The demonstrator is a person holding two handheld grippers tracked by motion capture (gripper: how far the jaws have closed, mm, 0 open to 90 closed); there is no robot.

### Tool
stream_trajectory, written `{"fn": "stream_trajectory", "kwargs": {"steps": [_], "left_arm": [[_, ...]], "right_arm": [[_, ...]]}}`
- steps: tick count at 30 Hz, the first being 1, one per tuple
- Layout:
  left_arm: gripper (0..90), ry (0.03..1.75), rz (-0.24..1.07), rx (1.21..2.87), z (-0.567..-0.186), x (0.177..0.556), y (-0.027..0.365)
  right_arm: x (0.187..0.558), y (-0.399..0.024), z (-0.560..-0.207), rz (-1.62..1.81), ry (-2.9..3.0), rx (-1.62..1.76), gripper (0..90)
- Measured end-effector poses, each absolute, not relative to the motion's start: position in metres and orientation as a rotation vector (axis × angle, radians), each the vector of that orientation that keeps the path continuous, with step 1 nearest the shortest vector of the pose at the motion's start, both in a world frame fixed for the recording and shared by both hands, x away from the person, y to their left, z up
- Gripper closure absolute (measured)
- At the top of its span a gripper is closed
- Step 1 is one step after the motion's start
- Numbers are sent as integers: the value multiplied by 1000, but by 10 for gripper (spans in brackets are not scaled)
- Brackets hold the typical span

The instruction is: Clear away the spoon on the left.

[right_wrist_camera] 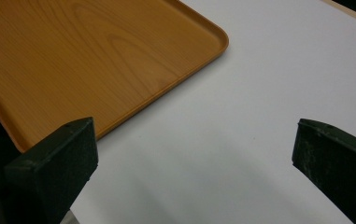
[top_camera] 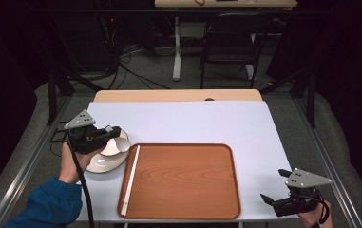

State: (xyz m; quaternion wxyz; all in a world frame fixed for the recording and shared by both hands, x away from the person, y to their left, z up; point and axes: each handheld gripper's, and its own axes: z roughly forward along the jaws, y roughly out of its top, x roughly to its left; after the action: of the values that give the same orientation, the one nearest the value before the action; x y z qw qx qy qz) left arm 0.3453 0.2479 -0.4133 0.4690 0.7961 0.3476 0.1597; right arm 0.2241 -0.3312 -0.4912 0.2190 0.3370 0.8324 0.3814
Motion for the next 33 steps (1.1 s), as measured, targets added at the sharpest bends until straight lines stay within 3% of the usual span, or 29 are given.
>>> {"fn": "stream_trajectory", "kwargs": {"steps": [13, 33], "left_arm": [[850, 715, 239, 2041, -408, 335, 220], [849, 641, 52, 2169, -428, 333, 199]], "right_arm": [[224, -332, -491, 1055, 2300, 929, 0], [225, -331, -493, 1029, 2313, 940, 0]]}}
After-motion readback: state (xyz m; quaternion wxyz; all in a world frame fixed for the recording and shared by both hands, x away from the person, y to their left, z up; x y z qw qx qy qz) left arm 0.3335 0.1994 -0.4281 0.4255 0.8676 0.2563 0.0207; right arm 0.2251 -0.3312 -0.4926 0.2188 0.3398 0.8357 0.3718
